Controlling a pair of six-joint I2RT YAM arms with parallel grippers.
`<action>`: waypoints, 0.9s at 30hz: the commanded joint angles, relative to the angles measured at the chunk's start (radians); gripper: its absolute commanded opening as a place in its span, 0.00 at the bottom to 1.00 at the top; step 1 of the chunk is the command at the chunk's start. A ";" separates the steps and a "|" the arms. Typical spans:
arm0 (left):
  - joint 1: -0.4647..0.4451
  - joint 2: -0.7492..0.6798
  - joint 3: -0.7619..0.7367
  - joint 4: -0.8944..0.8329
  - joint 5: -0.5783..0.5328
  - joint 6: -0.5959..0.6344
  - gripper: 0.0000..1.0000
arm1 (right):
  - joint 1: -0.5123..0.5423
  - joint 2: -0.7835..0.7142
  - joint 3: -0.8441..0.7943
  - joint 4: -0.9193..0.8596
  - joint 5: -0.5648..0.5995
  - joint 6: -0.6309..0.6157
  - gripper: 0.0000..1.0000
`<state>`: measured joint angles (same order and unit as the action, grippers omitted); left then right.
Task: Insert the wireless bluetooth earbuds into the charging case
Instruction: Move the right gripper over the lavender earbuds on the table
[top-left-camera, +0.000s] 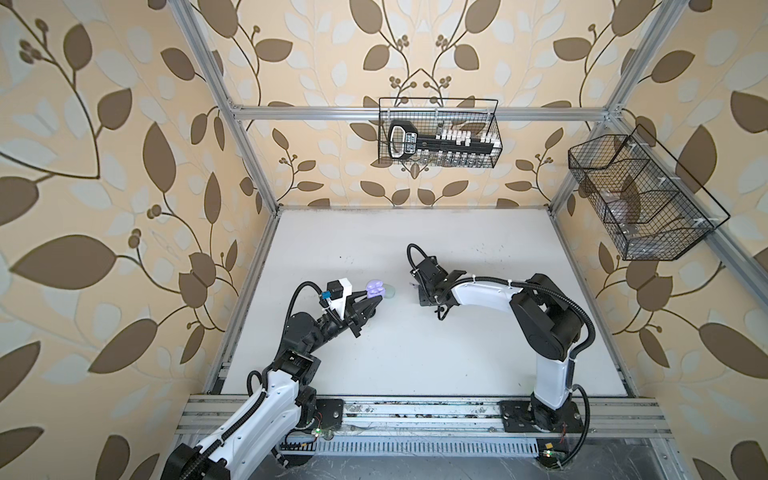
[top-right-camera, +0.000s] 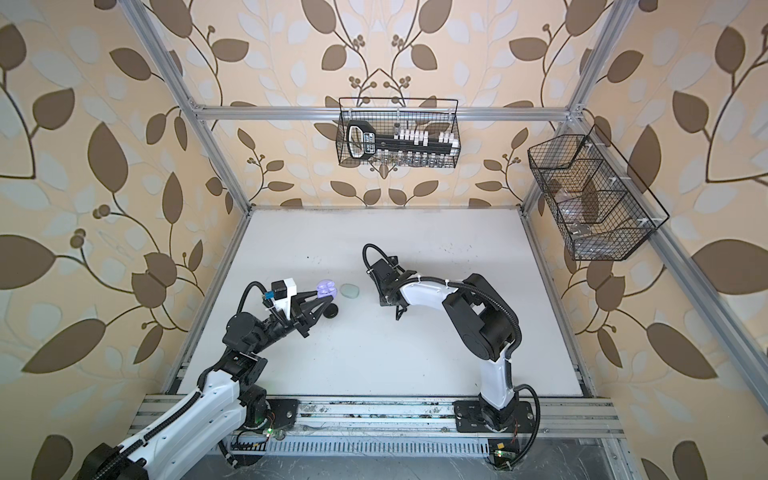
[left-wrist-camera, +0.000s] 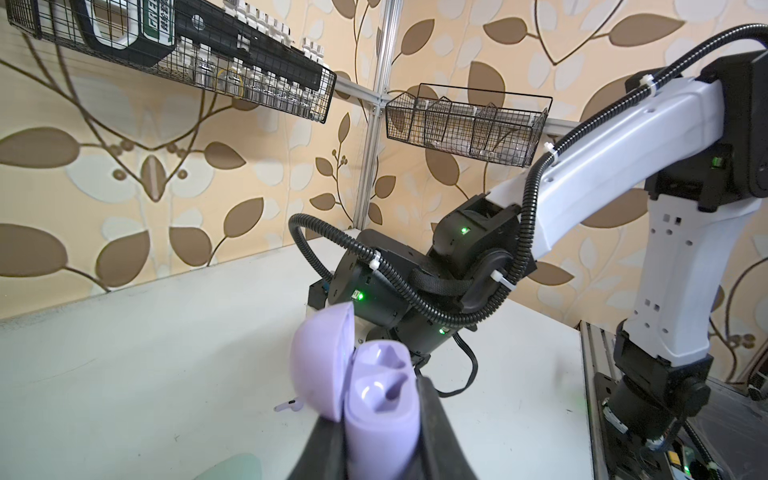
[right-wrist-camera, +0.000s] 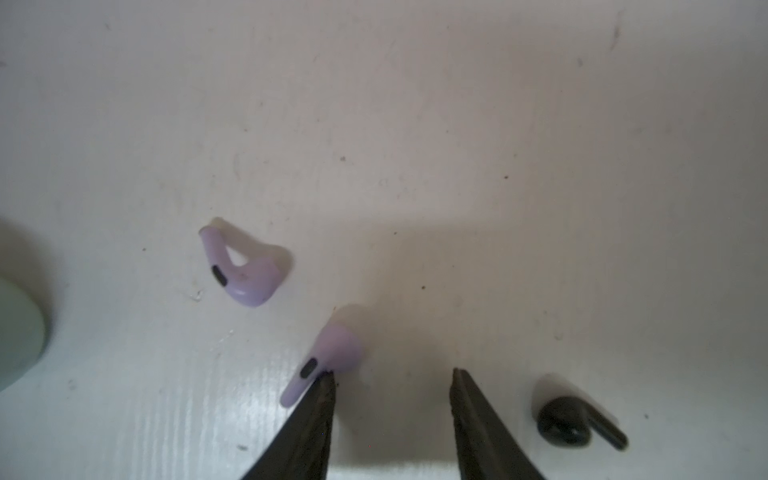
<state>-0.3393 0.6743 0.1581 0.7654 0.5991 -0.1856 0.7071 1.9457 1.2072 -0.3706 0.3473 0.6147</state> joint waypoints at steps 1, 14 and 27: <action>0.003 -0.022 -0.007 0.028 0.002 0.009 0.00 | -0.020 0.025 -0.029 -0.015 0.021 -0.004 0.45; 0.003 -0.036 -0.006 0.017 0.011 0.013 0.00 | -0.034 -0.087 -0.065 -0.007 0.018 -0.013 0.44; 0.002 -0.061 -0.022 0.047 0.071 0.014 0.00 | 0.024 -0.032 0.067 -0.066 -0.006 -0.044 0.51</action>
<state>-0.3393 0.6300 0.1406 0.7555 0.6353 -0.1848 0.7311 1.8648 1.2221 -0.3958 0.3428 0.5861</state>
